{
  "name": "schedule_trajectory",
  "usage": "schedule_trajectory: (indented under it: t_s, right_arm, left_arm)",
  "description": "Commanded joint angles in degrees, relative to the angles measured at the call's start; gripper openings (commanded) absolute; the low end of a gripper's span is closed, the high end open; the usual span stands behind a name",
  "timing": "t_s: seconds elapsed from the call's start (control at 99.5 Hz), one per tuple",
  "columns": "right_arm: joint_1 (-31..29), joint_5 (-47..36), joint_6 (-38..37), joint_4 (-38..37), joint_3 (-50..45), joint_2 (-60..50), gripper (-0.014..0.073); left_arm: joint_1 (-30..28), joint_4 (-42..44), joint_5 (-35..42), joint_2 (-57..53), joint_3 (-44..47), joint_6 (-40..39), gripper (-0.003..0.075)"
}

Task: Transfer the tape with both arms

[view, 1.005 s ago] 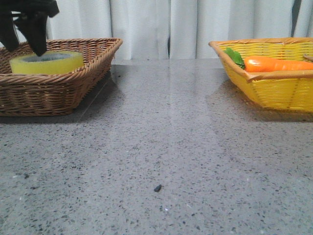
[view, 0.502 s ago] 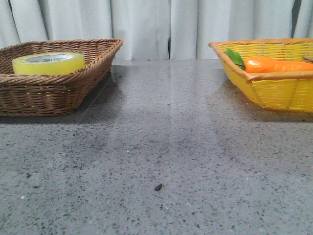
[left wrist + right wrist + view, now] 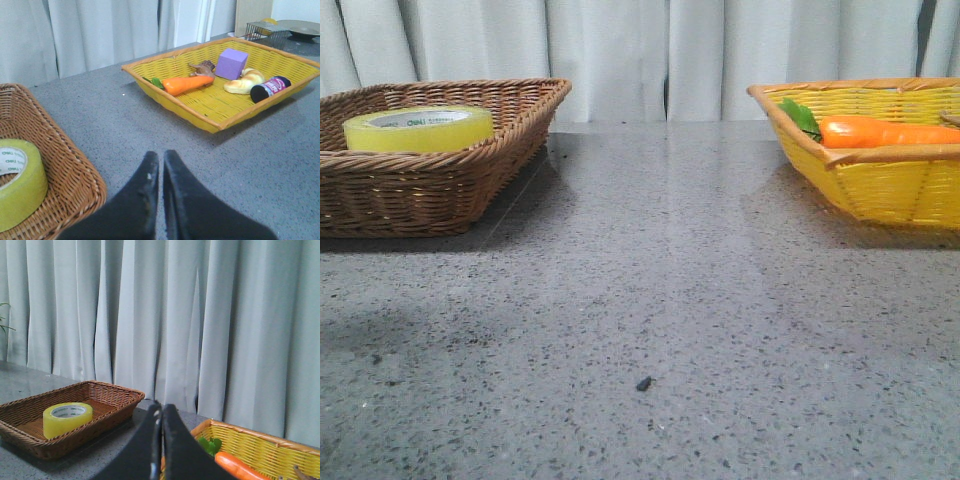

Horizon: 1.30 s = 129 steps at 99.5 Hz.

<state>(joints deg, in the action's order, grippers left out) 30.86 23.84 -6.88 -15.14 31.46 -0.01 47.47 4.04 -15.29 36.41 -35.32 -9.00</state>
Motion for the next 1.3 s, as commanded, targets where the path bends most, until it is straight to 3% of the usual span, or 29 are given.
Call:
schedule_trajectory:
  t_s: [0.0, 0.502, 0.583, 0.964, 1.115, 1.286]
  right_arm:
    - [-0.37, -5.01, 0.5, -0.95, 1.21, 0.93, -0.0069]
    - [-0.37, -5.01, 0.5, -0.95, 1.21, 0.93, -0.0069]
    - [-0.37, -5.01, 0.5, -0.95, 1.21, 0.93, -0.0069]
    - [-0.37, -5.11, 0.5, -0.95, 1.21, 0.93, -0.0069]
    - [-0.37, -5.11, 0.5, -0.95, 1.21, 0.93, -0.0069]
    - [-0.37, -5.25, 0.5, -0.95, 1.21, 0.93, -0.0069]
  left_arm:
    - [-0.17, 0.16, 5.04, -0.3, -0.63, -0.7, -0.0021]
    - [-0.17, 0.16, 5.01, -0.33, 0.08, -0.7, -0.0021]
    - [-1.18, 5.09, 4.62, -2.9, 1.59, -0.34, -0.0021]
    - [-22.78, 8.75, 9.25, -32.96, 29.58, -0.34, -0.0021]
    - [-30.94, 3.3, 9.77, -38.54, 36.1, -0.34, -0.0021]
    - [-36.14, 1.36, 0.04, -38.39, 36.01, -0.34, -0.0021]
